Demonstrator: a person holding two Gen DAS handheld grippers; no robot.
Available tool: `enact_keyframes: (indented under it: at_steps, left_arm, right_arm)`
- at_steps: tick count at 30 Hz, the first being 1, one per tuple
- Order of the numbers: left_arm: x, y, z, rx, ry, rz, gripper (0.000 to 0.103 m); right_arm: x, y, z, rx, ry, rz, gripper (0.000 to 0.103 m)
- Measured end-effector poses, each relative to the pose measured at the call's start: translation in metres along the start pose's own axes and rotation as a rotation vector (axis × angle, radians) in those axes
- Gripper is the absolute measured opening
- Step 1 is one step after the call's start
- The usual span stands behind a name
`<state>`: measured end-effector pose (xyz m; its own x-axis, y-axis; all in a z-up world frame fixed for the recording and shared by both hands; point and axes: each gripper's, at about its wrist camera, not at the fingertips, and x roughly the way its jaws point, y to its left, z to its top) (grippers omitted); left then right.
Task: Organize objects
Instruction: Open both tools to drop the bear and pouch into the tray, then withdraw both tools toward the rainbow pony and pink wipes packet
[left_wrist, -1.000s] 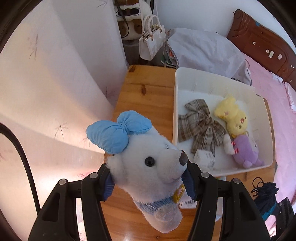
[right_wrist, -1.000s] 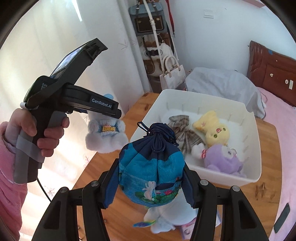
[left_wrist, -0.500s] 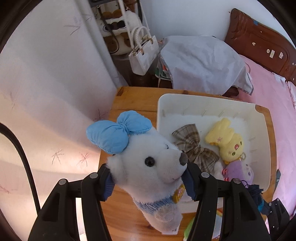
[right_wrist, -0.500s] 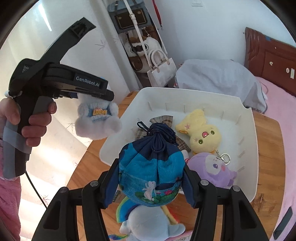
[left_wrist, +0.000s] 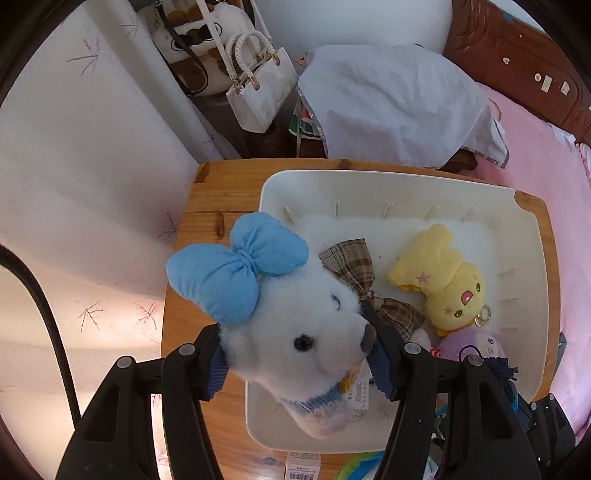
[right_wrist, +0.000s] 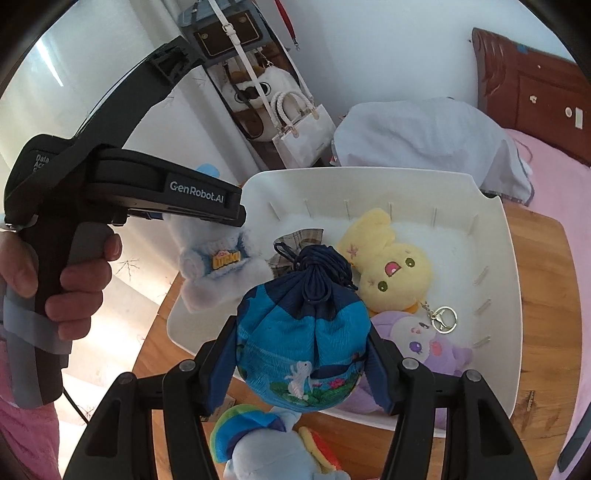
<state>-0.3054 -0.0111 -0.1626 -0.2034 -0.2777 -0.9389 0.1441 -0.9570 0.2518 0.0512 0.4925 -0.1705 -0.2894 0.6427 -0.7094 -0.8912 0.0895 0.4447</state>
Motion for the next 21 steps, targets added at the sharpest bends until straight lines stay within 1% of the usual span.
enact_keyframes:
  at_steps: [4,9,14,19,20,21]
  left_arm:
    - [0.002,-0.003,0.003,-0.008,0.003,-0.015,0.067]
    - [-0.002,-0.004,0.007,-0.005,-0.018,-0.034,0.067]
    - [-0.012,-0.006,0.011,-0.002,-0.053,-0.042,0.07]
    - [-0.021,-0.005,0.01,0.0,-0.088,-0.056,0.07]
    - [-0.024,-0.007,0.012,0.008,-0.109,-0.079,0.07]
    - [-0.028,-0.006,0.011,0.008,-0.122,-0.083,0.07]
  right_arm:
    - [0.0,-0.004,0.0,0.016,-0.007,0.014,0.062]
    - [-0.002,-0.004,0.001,0.009,-0.017,0.017,0.063]
    - [-0.004,-0.003,0.001,0.01,-0.02,0.007,0.068]
    - [-0.01,0.0,0.001,0.008,-0.029,-0.005,0.07]
    - [-0.011,0.001,0.001,0.009,-0.031,-0.008,0.072]
    - [-0.013,0.002,0.0,0.012,-0.035,-0.012,0.072]
